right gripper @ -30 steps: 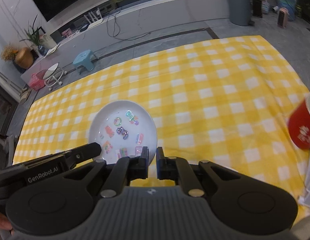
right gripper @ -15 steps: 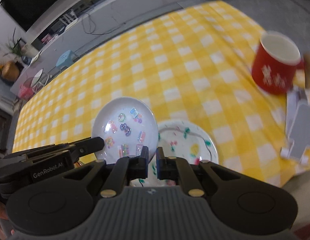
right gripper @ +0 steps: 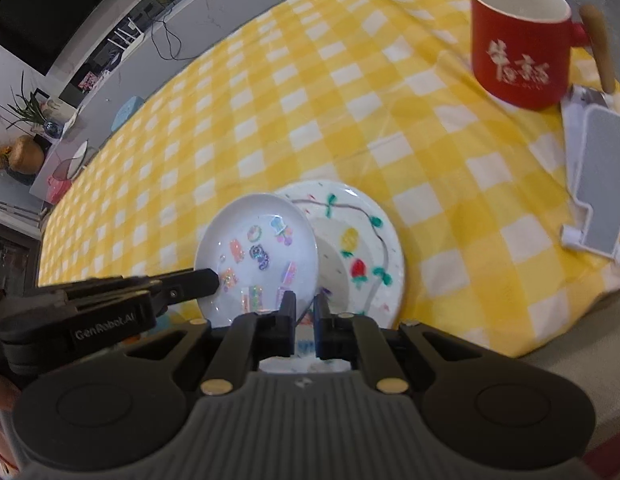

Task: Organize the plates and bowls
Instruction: 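Carry the sticker plate with the left gripper over the Fruity plate, then lower the sticker plate onto the Fruity plate and open the left gripper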

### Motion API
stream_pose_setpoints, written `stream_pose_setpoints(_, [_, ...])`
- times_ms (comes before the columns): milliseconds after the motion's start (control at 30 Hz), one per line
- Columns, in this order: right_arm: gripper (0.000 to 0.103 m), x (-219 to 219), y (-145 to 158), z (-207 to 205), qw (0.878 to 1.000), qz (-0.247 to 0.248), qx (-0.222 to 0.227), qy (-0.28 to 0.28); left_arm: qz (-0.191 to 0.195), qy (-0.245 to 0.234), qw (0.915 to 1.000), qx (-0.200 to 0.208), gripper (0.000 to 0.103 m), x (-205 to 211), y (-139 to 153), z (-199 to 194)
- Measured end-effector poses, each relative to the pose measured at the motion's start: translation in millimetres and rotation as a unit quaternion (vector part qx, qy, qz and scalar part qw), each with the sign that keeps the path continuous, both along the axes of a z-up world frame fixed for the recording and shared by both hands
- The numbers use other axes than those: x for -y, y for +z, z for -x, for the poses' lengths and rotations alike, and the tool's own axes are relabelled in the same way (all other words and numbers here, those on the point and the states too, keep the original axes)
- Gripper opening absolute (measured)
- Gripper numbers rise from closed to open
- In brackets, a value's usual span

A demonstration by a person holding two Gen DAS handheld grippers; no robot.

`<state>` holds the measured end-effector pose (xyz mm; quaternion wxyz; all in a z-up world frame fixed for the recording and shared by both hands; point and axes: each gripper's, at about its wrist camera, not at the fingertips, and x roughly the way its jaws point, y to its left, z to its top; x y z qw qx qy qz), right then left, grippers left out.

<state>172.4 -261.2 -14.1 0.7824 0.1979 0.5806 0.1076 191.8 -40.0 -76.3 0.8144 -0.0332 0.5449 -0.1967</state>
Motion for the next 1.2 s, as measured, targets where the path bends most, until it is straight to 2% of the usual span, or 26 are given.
stream_pose_setpoints(67, [0.007,5,-4,4,1.0,-0.006,-0.007,-0.003,-0.005,-0.009,0.9999,0.005,0.006,5,-1,3])
stream_pose_setpoints(200, [0.007,14,-13,6,1.0,-0.011,-0.014,-0.017,-0.016,-0.038,0.9986,0.034,0.012,20,3,12])
stream_pose_setpoints(467, [0.008,23,-24,11,0.999,-0.026,-0.01,-0.021,-0.047,-0.051,0.9963,0.05,0.016,34,-7,15])
stream_pose_setpoints(967, [0.01,19,-25,13,1.0,-0.018,0.008,-0.015,-0.071,-0.049,0.9957,0.034,0.017,36,-23,11])
stream_pose_setpoints(1200, [0.011,11,-19,15,1.0,0.005,0.017,-0.005,-0.077,-0.051,0.995,0.037,0.017,37,-24,11])
